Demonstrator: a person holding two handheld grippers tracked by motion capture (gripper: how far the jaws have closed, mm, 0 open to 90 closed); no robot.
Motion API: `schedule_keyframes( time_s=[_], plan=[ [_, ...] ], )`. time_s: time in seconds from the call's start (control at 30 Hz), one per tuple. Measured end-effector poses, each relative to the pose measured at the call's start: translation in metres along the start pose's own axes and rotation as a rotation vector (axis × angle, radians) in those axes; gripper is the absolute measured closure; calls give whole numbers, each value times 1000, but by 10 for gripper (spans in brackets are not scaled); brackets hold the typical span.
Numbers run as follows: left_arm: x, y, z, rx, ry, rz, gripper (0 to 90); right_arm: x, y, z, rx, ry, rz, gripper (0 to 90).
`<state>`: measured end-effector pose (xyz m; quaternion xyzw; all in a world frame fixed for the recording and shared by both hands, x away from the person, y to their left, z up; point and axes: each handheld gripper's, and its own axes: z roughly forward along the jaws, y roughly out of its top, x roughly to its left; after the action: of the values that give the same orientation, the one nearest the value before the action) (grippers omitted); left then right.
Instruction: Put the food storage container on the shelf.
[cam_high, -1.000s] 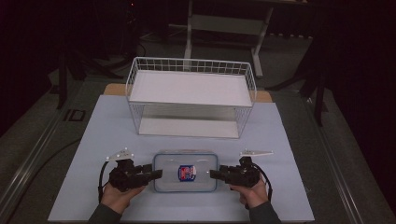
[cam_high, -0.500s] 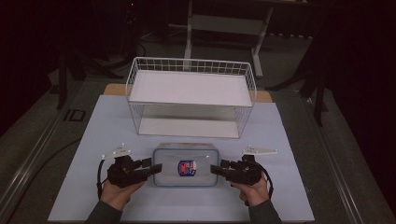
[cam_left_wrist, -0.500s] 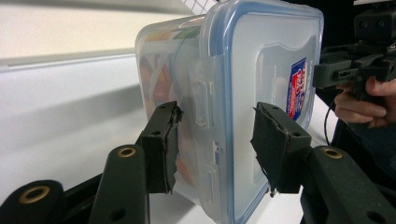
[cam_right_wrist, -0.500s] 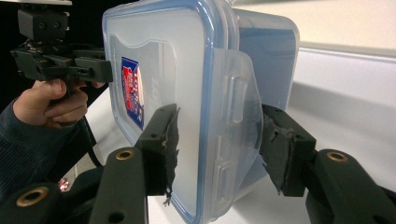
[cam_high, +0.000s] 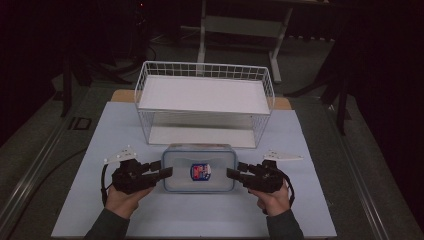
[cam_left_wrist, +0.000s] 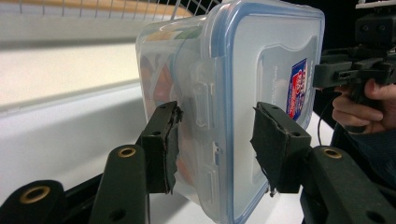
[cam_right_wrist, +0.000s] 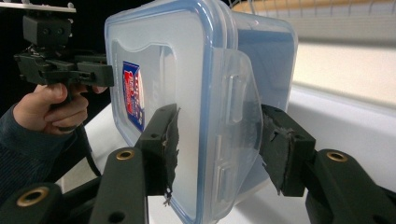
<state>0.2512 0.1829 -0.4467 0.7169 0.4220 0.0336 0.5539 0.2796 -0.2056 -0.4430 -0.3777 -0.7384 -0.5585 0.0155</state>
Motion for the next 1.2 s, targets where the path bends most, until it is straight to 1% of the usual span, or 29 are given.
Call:
schedule_keyframes(
  time_s=[0.07,0.1,0.13,0.2,0.23,0.27,0.33,0.37,0.43,0.47,0.53,0.8,0.83,0.87,0.93,1.07,1.1,1.17,1.2],
  plan=[
    [-4,10,-1,-7,5,27,516,1,3,-3,-8,0,-6,492],
    [-4,10,-1,-7,5,27,516,1,5,-4,-12,1,-7,492],
    [-6,14,-2,-10,8,35,516,1,5,-4,-12,1,-7,492],
    [-8,23,-3,-22,10,47,516,2,10,-6,-29,4,-15,492],
    [-8,23,-3,-22,10,47,516,2,10,-6,-29,4,-15,492],
    [-8,25,-4,-28,9,46,516,3,14,-7,-42,2,-20,492],
    [-8,30,-4,-39,6,45,517,4,16,-8,-47,-1,-26,492],
    [-8,31,-5,-43,5,48,517,5,22,-9,-50,-1,-34,492],
    [-8,35,-5,-56,5,51,518,5,24,-9,-52,-3,-39,492],
    [-8,37,-6,-64,6,51,518,6,30,-9,-59,-4,-51,493],
    [-7,41,-6,-77,7,47,518,6,32,-9,-60,-2,-54,493],
    [-6,56,-9,-109,11,52,519,6,52,-7,-85,1,-74,493],
    [-6,59,-9,-110,11,54,519,6,52,-7,-85,1,-74,493],
    [-6,62,-10,-111,12,59,519,6,57,-8,-90,-1,-79,494],
    [-8,70,-11,-124,11,67,519,6,59,-9,-96,-1,-79,494],
    [-11,83,-14,-147,17,83,520,7,69,-11,-119,6,-84,495],
    [-12,88,-15,-154,19,89,520,8,74,-11,-132,11,-85,495],
    [-13,93,-17,-161,24,97,520,8,75,-11,-137,13,-85,494],
    [-14,96,-17,-163,25,101,520,8,79,-12,-148,19,-84,495]
  ],
)
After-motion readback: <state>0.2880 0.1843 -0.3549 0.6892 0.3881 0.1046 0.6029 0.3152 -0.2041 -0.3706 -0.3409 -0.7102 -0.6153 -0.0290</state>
